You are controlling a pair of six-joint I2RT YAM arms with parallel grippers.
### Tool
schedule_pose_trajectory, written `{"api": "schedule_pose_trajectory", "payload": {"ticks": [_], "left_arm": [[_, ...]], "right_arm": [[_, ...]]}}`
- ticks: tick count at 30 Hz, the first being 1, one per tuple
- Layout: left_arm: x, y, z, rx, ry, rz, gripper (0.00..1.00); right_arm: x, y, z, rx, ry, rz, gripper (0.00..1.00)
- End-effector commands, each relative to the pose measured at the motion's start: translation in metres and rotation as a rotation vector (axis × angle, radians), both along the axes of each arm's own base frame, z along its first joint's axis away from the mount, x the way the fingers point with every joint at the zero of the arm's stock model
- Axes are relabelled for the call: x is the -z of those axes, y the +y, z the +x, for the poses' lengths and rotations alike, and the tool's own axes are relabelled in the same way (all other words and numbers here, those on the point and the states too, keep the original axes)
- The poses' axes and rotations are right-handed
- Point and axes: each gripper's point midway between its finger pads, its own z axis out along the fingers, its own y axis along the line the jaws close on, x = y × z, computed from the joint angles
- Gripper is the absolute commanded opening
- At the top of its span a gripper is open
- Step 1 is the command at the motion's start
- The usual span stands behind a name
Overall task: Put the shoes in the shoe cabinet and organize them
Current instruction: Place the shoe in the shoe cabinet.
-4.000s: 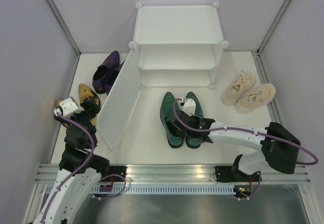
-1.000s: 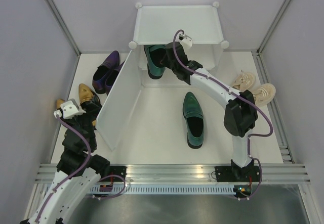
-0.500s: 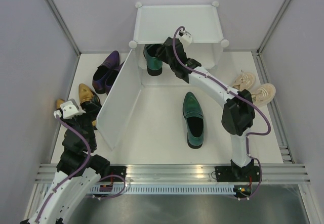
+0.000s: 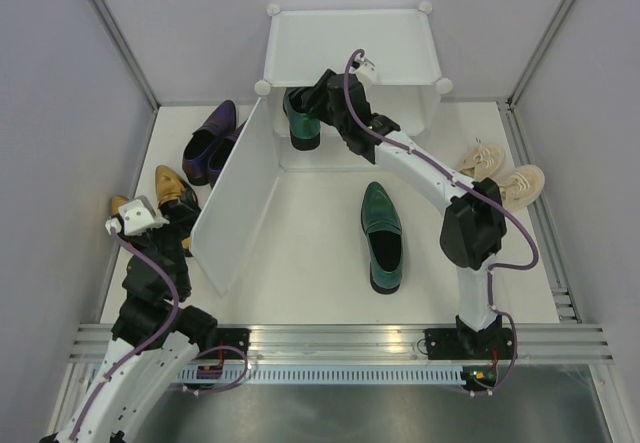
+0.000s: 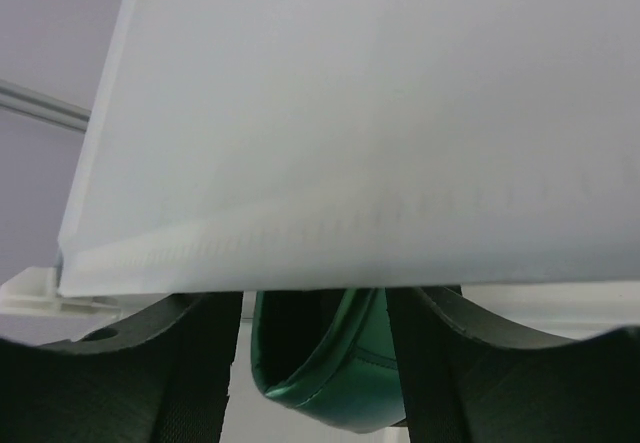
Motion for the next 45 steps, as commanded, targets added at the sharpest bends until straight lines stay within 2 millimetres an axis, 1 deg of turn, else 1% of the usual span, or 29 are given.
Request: {"api": "schedule_pose_trajectory", "payload": {"ticks": [1, 5, 9, 10, 11, 12, 13, 14, 16, 17, 18, 19, 20, 21, 22, 23, 24, 25, 26, 27, 29, 30, 32, 33, 40, 42, 43, 45], "left_arm": [[-0.017, 0.002, -0.005, 0.002, -0.047, -0.031, 0.94], [-0.017, 0.002, -0.005, 0.007, -0.043, -0.022, 0.94], [-0.016, 0.001, -0.005, 0.008, -0.040, -0.017, 0.94], [-0.017, 0.001, -0.005, 0.008, -0.042, -0.019, 0.94], [-0.017, 0.001, -0.004, 0.009, -0.040, -0.017, 0.94], [-0.016, 0.000, -0.004, 0.011, -0.039, -0.016, 0.94], [-0.016, 0.000, -0.004, 0.011, -0.036, -0.015, 0.94], [-0.015, 0.000, -0.003, 0.012, -0.032, -0.012, 0.94], [-0.015, -0.001, -0.003, 0.015, -0.033, -0.013, 0.94], [-0.015, -0.002, -0.002, 0.018, -0.030, -0.011, 0.94], [-0.015, -0.002, -0.002, 0.023, -0.030, -0.011, 0.94], [-0.014, -0.003, -0.001, 0.025, -0.026, -0.008, 0.94], [-0.014, -0.004, -0.001, 0.026, -0.027, -0.008, 0.94], [-0.013, -0.004, 0.000, 0.028, -0.023, -0.006, 0.94], [-0.013, -0.004, 0.000, 0.028, -0.021, -0.005, 0.94], [-0.013, -0.004, 0.000, 0.027, -0.019, -0.003, 0.94], [-0.013, -0.004, 0.000, 0.027, -0.020, -0.002, 0.94], [-0.013, -0.004, 0.000, 0.027, -0.018, 0.000, 0.94], [-0.013, -0.004, 0.000, 0.027, -0.017, 0.001, 0.94], [-0.013, -0.004, 0.000, 0.027, -0.017, 0.002, 0.94], [-0.012, -0.005, 0.000, 0.028, -0.013, 0.005, 0.94], [-0.013, -0.004, 0.000, 0.027, -0.016, 0.005, 0.94], [-0.015, -0.004, -0.001, 0.031, -0.019, 0.005, 0.94], [-0.015, -0.006, -0.001, 0.042, -0.019, 0.011, 0.94], [-0.018, -0.007, -0.002, 0.056, -0.018, 0.022, 0.94], [-0.022, -0.009, -0.003, 0.072, -0.023, 0.028, 0.94], [-0.027, -0.008, -0.006, 0.076, -0.034, 0.025, 0.96], [-0.037, -0.007, -0.011, 0.086, -0.053, 0.026, 0.99]], "right_arm": [[-0.072, -0.004, -0.017, -0.060, -0.133, 0.086, 0.63], [-0.077, -0.006, -0.031, -0.105, -0.151, 0.073, 0.64], [-0.069, -0.009, -0.044, -0.161, -0.149, 0.008, 0.65], [-0.064, -0.010, -0.053, -0.188, -0.144, -0.012, 0.65], [-0.064, -0.012, -0.056, -0.212, -0.170, -0.053, 0.65], [-0.060, -0.013, -0.060, -0.232, -0.178, -0.077, 0.65], [-0.049, -0.017, -0.067, -0.249, -0.172, -0.109, 0.64], [-0.043, -0.020, -0.071, -0.274, -0.191, -0.169, 0.63], [-0.027, -0.024, -0.080, -0.296, -0.200, -0.230, 0.62], [-0.021, -0.026, -0.081, -0.312, -0.216, -0.288, 0.63], [-0.016, -0.028, -0.082, -0.319, -0.225, -0.321, 0.66], [-0.004, -0.026, -0.087, -0.338, -0.221, -0.360, 0.68], [-0.001, -0.027, -0.087, -0.331, -0.231, -0.390, 0.70], [0.004, -0.029, -0.086, -0.329, -0.249, -0.451, 0.75], [0.012, -0.023, -0.092, -0.343, -0.256, -0.481, 0.78], [0.010, -0.022, -0.092, -0.335, -0.286, -0.501, 0.80], [0.012, -0.021, -0.092, -0.328, -0.299, -0.537, 0.82], [0.015, -0.015, -0.095, -0.337, -0.304, -0.548, 0.82], [0.016, -0.013, -0.094, -0.335, -0.309, -0.550, 0.83], [0.022, -0.011, -0.092, -0.333, -0.300, -0.559, 0.83], [0.022, -0.011, -0.088, -0.319, -0.300, -0.567, 0.82], [0.029, -0.010, -0.085, -0.322, -0.294, -0.579, 0.82], [0.031, -0.007, -0.082, -0.324, -0.297, -0.583, 0.82], [0.038, -0.004, -0.081, -0.336, -0.291, -0.592, 0.82], [0.048, 0.004, -0.065, -0.315, -0.285, -0.599, 0.82], [0.053, 0.007, -0.060, -0.321, -0.278, -0.599, 0.82], [0.049, 0.009, -0.057, -0.315, -0.284, -0.593, 0.82], [0.049, 0.012, -0.054, -0.318, -0.283, -0.583, 0.81]]}}
